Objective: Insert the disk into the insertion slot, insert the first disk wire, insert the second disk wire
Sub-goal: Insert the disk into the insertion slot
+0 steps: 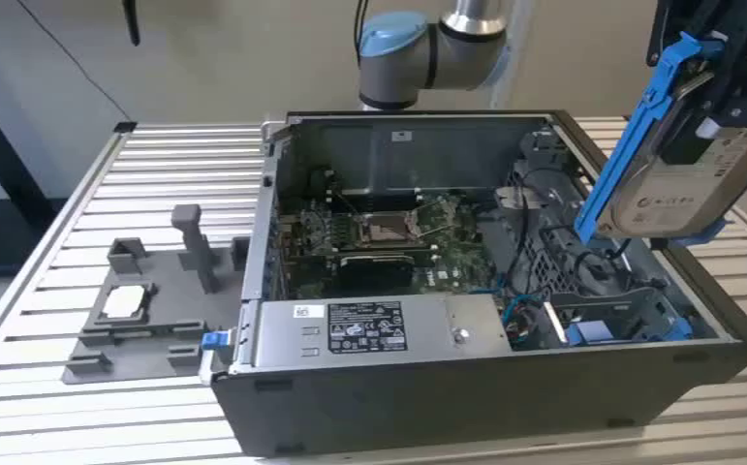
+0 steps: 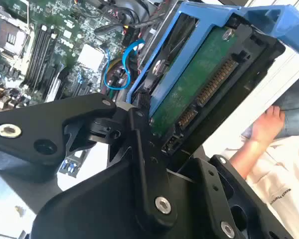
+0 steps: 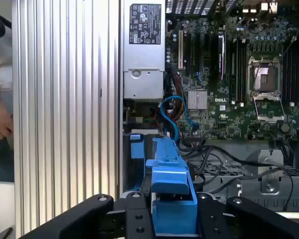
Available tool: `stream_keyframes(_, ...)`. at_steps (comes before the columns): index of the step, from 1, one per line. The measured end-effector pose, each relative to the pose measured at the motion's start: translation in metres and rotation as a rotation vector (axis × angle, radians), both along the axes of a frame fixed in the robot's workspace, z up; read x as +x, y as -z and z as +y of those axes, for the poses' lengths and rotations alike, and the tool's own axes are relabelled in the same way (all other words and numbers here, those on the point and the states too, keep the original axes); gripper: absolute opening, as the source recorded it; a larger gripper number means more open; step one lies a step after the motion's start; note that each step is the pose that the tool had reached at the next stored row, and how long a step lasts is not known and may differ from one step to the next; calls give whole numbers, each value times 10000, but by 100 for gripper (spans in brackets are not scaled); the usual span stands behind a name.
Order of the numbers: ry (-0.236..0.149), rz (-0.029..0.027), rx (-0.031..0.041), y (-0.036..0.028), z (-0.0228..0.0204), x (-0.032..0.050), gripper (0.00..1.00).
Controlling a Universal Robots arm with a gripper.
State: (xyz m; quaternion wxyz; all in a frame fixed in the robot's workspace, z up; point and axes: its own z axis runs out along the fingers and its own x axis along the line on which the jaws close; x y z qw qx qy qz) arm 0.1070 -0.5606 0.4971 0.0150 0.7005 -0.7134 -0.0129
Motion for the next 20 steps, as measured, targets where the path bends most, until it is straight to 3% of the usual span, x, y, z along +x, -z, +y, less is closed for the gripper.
stream_keyframes(12,0,0,-1,7,0,0,33)
stream_keyframes(20,0,0,-9,92,-3,0,33)
